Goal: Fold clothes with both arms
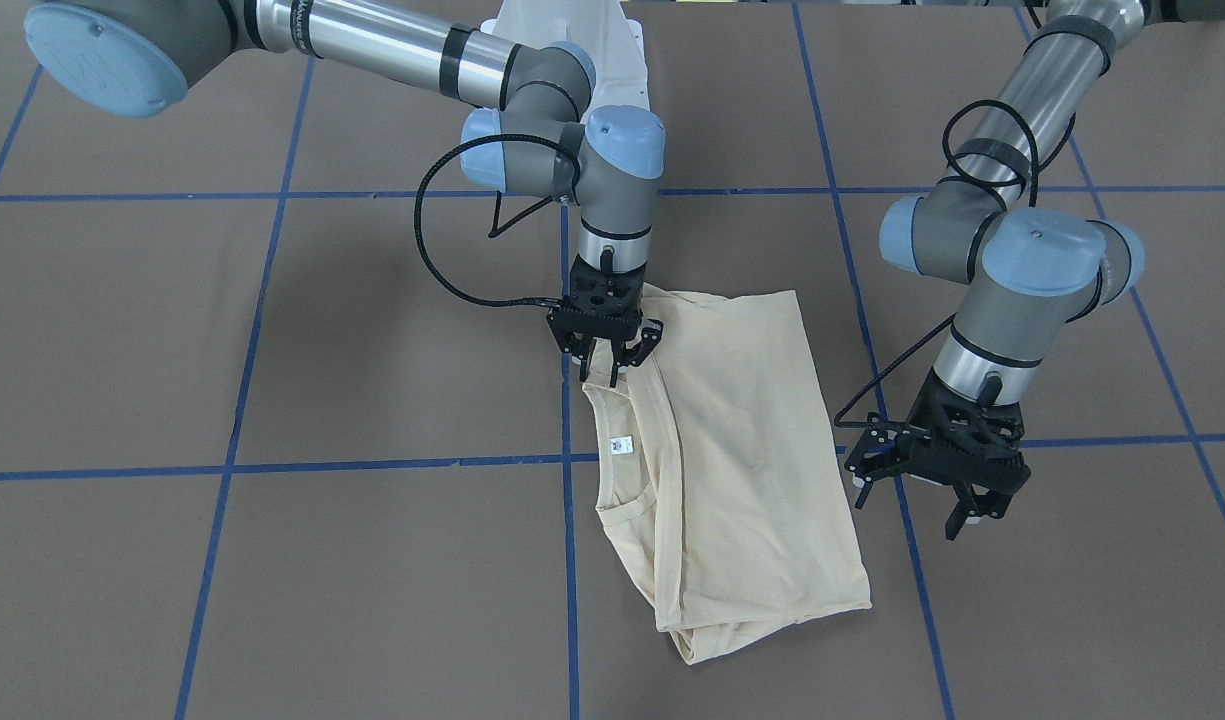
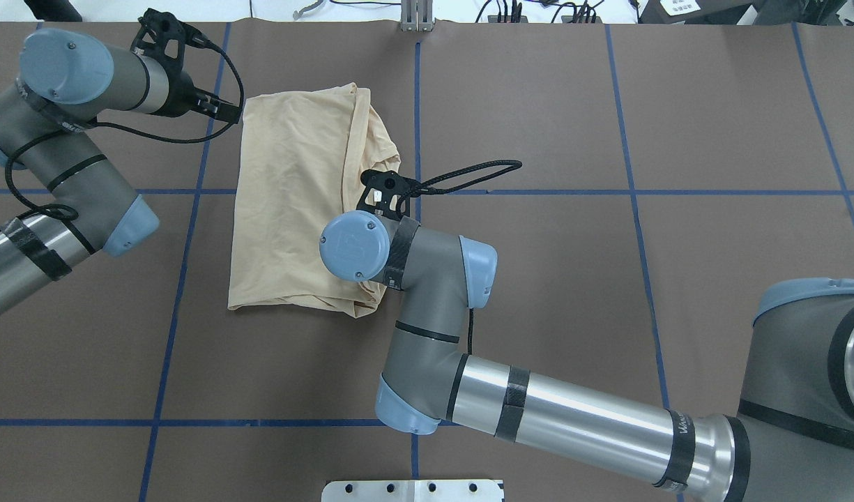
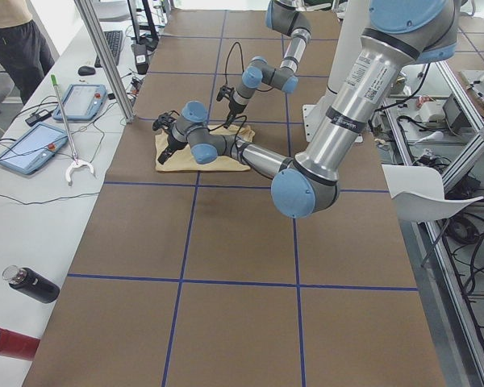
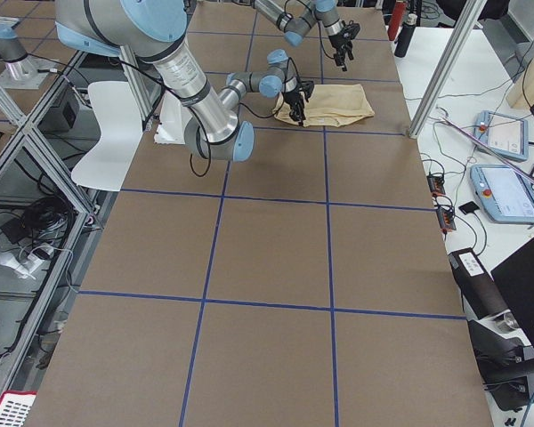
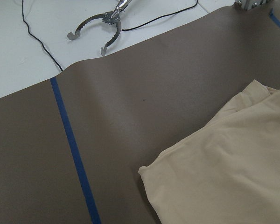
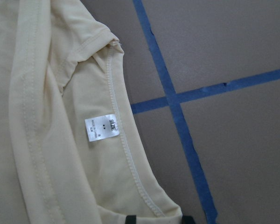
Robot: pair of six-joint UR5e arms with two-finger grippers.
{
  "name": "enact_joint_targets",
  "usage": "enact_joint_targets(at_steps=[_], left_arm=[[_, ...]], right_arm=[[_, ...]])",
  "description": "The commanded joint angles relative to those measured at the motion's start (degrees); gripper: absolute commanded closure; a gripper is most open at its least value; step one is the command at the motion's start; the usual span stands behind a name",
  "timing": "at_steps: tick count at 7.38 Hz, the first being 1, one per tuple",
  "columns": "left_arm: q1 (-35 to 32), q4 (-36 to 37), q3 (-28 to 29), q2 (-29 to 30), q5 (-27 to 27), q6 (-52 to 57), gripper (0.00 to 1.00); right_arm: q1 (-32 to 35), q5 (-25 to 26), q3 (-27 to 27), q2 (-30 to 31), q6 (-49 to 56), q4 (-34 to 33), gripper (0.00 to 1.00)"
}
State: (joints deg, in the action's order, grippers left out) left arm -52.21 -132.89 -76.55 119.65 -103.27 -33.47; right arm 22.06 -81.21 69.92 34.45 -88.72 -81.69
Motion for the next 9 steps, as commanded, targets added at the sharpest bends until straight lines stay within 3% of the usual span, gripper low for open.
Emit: enact_joint_targets(at_steps=[1,2,3,6,7,9], left_arm=[[0.0,0.0,0.0,0.0,0.0,0.0,0.0],[0.0,0.0,0.0,0.0,0.1,0.0,0.0],[0.0,0.0,0.0,0.0,0.0,0.0,0.0],[-0.1,0.0,-0.5,0.0,0.1,0.0,0.0],[-0.1,0.0,-0.5,0.0,0.1,0.0,0.0],[0.0,0.0,-0.5,0.0,0.1,0.0,0.0]], right_arm=[[0.0,0.0,0.0,0.1,0.8,-0.1,0.56],[0.1,0.1,0.0,0.0,0.8,-0.1,0.6],[0.0,0.1,0.0,0.0,0.7,-0.1,0.99],[0.2,0.0,0.9,0.6,0.7,0.0,1.0],[0.6,-0.5,6.1,5.0,1.3,0.0,1.0],[0.6,-0.6,23.4,20.0,2.9,-0.1,1.0]])
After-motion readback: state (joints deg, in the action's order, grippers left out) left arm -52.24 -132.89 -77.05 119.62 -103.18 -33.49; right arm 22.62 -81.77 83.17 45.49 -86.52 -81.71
